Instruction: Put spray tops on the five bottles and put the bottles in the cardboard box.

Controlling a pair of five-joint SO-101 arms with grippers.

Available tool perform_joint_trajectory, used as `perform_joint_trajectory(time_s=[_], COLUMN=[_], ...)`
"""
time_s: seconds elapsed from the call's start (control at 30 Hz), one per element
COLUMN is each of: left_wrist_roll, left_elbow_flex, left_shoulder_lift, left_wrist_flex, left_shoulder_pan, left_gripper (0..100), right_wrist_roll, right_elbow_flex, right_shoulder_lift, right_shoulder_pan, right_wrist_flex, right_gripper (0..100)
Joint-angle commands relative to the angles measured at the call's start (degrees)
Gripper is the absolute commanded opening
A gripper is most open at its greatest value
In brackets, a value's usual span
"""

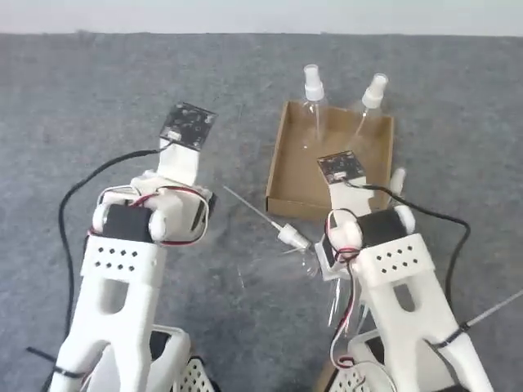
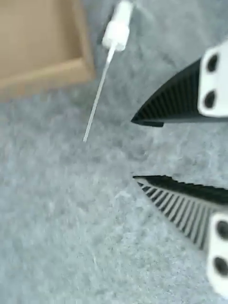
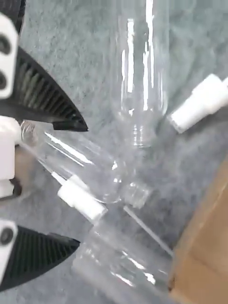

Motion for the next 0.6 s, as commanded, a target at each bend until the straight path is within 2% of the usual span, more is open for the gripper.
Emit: perform_joint_trajectory(time_s=[0.0, 0.13, 0.3, 0.57], left_wrist_roll=[0.5, 0.7, 0.7, 0.8], left_elbow_flex=[1.1, 1.0, 1.0, 0.4], left_shoulder_lift=[0.0, 0.0, -0.2, -0.2], left_wrist_flex=[-4.3, -4.7, -4.7, -4.4], left_shoulder_pan=[-1.2, -1.1, -1.1, -1.2], left_gripper=[16, 16, 16, 16], right_wrist_roll=[-3.7, -3.8, -4.0, -4.2], right_elbow_flex=[3.2, 8.3, 8.7, 5.7], right_shoulder_lift=[-1.1, -1.1, -0.7, 13.5], right_shoulder_pan=[-0.7, -0.7, -0.7, -0.8], right_wrist_flex=[-2.2, -7.4, -8.7, -10.8], right_gripper=[28.1, 28.1, 28.1, 28.1])
